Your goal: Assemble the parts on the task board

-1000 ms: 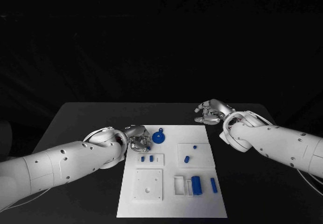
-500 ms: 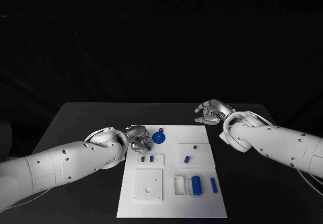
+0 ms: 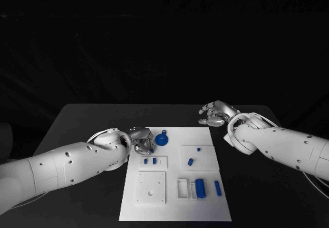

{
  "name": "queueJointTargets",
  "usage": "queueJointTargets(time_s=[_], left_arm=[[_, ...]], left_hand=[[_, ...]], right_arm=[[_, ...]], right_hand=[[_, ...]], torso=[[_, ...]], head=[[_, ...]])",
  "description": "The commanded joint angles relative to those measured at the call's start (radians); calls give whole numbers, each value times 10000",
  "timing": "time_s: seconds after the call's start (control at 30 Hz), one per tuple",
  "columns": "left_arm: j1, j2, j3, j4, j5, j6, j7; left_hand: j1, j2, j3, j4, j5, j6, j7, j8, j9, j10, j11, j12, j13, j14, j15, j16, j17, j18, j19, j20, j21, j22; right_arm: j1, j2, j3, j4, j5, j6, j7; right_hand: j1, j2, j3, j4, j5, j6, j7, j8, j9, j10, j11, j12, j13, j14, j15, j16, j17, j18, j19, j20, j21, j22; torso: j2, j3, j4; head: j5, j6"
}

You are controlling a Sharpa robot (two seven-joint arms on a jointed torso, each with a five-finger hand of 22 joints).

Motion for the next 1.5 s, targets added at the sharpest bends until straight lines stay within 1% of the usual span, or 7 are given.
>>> queueJointTargets(time_s=[0.03, 0.4, 0.63, 0.8, 1.0, 1.23, 1.5], left_arm=[[-69, 64, -62, -5, -294, 420, -42], [-130, 33, -64, -3, 10, 237, 333], [-134, 2, -64, -7, 50, 171, 339], [-142, -17, -64, -12, 80, 115, 331], [-144, -48, -64, -20, 7, -54, 223], [-147, -80, -62, -69, 7, -237, 227], [-147, -140, -58, -176, 7, -373, 208]], left_hand=[[42, 26, 44, 2, 45, 73, 8, 21, -7, 71, 16, -68, -5, -12, -70, 14, -11, 741, -13, -322, 34, 15], [15, -97, 24, -23, 34, 25, 31, -31, -44, 49, 31, -133, 1, -81, -54, 7, -25, 720, -48, -311, 44, 45], [94, -301, 31, -107, 31, -286, 153, -225, -141, 60, 45, -206, 29, -178, -36, 35, -35, 695, -127, -296, 50, 95], [144, -472, 18, -167, 26, -727, 311, -471, -260, 46, 74, -274, 40, -236, -12, 43, -52, 682, -163, -280, 45, 118], [186, -573, 5, -172, 11, -1023, 253, -621, -357, 56, 85, -337, 57, -258, 1, 66, -69, 684, -160, -270, 47, 134], [207, -659, 2, -173, 16, -1085, 238, -645, -382, 50, 92, -371, 61, -258, 6, 78, -76, 688, -158, -267, 46, 139], [294, -789, 57, -163, 31, -1349, 182, -743, -477, -418, 280, -700, -31, -357, 183, 51, -123, 712, -229, -140, -30, 129]], right_arm=[[-3, -2, 4, 5, -24, 101, 69], [-5, -15, 4, -2, -39, 86, 44], [-6, -19, 4, -5, -40, 87, 49], [-8, -18, 4, -9, -42, 63, 42], [-9, -45, 4, 0, -47, 47, 38], [-9, -49, 4, -4, -55, 18, 43], [-10, -112, 4, 19, -27, 53, 133]], right_hand=[[-90, 24, -82, -7, 68, -11, 49, 31, -14, -59, 13, 35, -19, -9, 12, 13, -16, 742, 0, -75, -45, 181], [-93, 23, -85, -9, 69, -11, 50, 31, -15, -60, 13, 39, -24, -9, 12, 14, -16, 742, 0, -75, -46, 181], [-96, 19, -89, -10, 69, -11, 50, 31, -15, -61, 13, 41, -27, -9, 12, 14, -16, 742, 0, -75, -45, 181], [-99, 17, -91, -10, 69, -12, 50, 32, -15, -61, 13, 43, -28, -9, 12, 14, -16, 742, 0, -75, -45, 181], [-102, 12, -94, -11, 69, -12, 50, 32, -16, -61, 14, 45, -30, -10, 12, 14, -17, 742, -2, -75, -46, 182], [-105, -2, -98, -19, 73, -13, 50, 32, -17, -66, 14, 46, -37, -21, 14, 6, -20, 742, -16, -72, -54, 182], [-106, -18, -94, -38, 73, -15, 53, 34, -19, -101, 17, 31, -67, -69, 17, -39, -43, 742, -69, -58, -90, 176]], torso=[[0, -2, -2], [-2, -3, 0], [-1, -3, -2], [2, -6, -2], [-2, -7, 0], [0, -4, -1], [1, -3, -5]], head=[[1, -8], [-12, -6], [-14, -6], [-19, 0], [-22, 2], [-24, -8], [-37, 10]])
